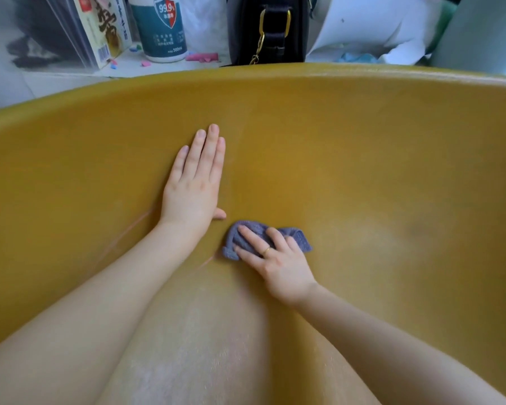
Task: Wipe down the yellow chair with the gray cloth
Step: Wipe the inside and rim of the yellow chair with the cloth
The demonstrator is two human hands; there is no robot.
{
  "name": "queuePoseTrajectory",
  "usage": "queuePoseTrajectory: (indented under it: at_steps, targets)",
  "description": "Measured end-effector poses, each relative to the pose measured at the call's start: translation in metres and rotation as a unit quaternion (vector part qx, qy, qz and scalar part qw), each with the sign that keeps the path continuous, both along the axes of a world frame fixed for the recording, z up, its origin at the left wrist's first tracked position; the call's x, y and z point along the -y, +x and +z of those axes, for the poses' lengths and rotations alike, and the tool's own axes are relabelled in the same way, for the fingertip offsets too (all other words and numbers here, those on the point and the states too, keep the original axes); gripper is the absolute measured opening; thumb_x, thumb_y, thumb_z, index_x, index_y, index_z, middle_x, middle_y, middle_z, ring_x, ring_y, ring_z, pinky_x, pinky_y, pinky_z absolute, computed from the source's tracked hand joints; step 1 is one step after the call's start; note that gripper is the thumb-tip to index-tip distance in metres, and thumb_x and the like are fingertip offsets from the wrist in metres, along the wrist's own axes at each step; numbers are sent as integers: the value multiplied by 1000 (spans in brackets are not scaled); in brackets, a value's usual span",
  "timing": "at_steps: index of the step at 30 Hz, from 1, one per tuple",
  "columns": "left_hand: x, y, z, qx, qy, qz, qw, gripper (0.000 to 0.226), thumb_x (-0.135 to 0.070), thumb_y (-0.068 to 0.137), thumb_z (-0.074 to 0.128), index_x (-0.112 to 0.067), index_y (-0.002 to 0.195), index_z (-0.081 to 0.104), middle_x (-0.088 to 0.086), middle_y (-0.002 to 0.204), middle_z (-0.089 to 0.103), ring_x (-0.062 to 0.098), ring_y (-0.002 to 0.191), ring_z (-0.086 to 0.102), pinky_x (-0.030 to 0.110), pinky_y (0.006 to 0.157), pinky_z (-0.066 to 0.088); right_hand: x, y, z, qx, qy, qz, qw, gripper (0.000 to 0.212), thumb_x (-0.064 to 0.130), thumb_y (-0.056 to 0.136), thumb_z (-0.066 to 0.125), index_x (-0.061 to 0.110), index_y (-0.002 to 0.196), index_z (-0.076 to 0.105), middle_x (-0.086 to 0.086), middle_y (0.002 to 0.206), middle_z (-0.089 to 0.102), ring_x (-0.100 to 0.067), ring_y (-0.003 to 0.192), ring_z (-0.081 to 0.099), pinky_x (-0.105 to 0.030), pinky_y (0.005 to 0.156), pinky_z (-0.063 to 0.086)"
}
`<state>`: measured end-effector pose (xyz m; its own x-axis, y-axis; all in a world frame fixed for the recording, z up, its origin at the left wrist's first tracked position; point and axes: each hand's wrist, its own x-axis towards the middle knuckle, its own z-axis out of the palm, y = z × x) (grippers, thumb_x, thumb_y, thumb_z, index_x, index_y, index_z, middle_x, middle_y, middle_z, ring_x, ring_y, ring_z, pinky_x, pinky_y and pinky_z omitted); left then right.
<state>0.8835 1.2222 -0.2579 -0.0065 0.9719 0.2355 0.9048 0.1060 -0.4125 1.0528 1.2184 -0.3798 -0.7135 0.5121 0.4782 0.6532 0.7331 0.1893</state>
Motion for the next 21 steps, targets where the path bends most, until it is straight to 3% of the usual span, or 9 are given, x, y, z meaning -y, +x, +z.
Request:
queuePoseTrajectory:
  at_steps: [3,6,8,10,11,13,15,18,21]
  targets:
    - [10,1,6,40,10,-28,999,119,-41,72,74,-3,148,-10,12,157,-13,27,145,-5,36,117,1,-25,0,38,-18,34,-38,999,48,20,75,38,30,112,66,1,131,57,-30,97,48,-33,68,26]
    - [29,-8,2,50,56,-65,995,114,-26,52,88,2,144,26,18,153,23,32,139,29,41,112,24,-56,-5,79,-93,90,-110,985,48,14,75,39,29,111,66,1,131,57,-31,100,49,-35,71,29]
    - [44,-17,-13,52,46,-83,994,116,-28,36,93,7,134,42,22,144,40,35,129,45,45,104,37,-62,-12,83,-122,101,-125,979,52,8,74,37,28,113,65,0,132,56,-32,103,43,-34,74,36]
    - [62,-19,-24,42,-23,-76,996,121,-39,24,93,10,126,51,23,138,47,34,124,51,45,99,42,-56,-18,68,-154,79,-118,978,56,6,71,34,27,113,66,-1,132,56,-31,103,37,-33,74,43]
    - [71,-16,-27,33,-85,-63,994,125,-47,28,91,9,130,48,22,143,41,32,129,46,42,104,39,-48,-19,54,-156,57,-103,981,55,7,70,35,26,112,67,-1,131,56,-30,102,37,-34,73,44]
    - [89,-10,-34,38,-206,-43,977,127,-62,56,76,4,146,16,17,157,5,25,145,13,33,116,13,-18,-17,20,-120,3,-56,991,51,11,72,36,25,109,69,-2,130,58,-30,100,40,-34,68,46]
    - [102,-7,-40,75,-282,-11,956,124,-67,68,62,-3,148,-7,12,155,-20,21,145,-9,31,117,-3,22,-14,-9,-97,-70,-25,993,51,14,72,35,25,108,69,-1,128,59,-30,96,46,-33,63,45]
    - [113,-8,-50,61,-275,-4,960,127,-67,67,62,-3,147,-13,13,153,-27,22,145,-14,33,117,-4,69,-8,-28,-97,-170,14,981,53,12,70,32,24,105,71,-3,124,62,-30,86,53,-33,59,44]
    - [112,-5,-54,33,-278,1,960,128,-66,67,63,0,146,-14,16,152,-26,25,145,-13,34,117,-4,69,2,-19,-31,-167,80,982,53,13,70,32,26,103,71,-2,122,63,-28,87,57,-32,64,43]
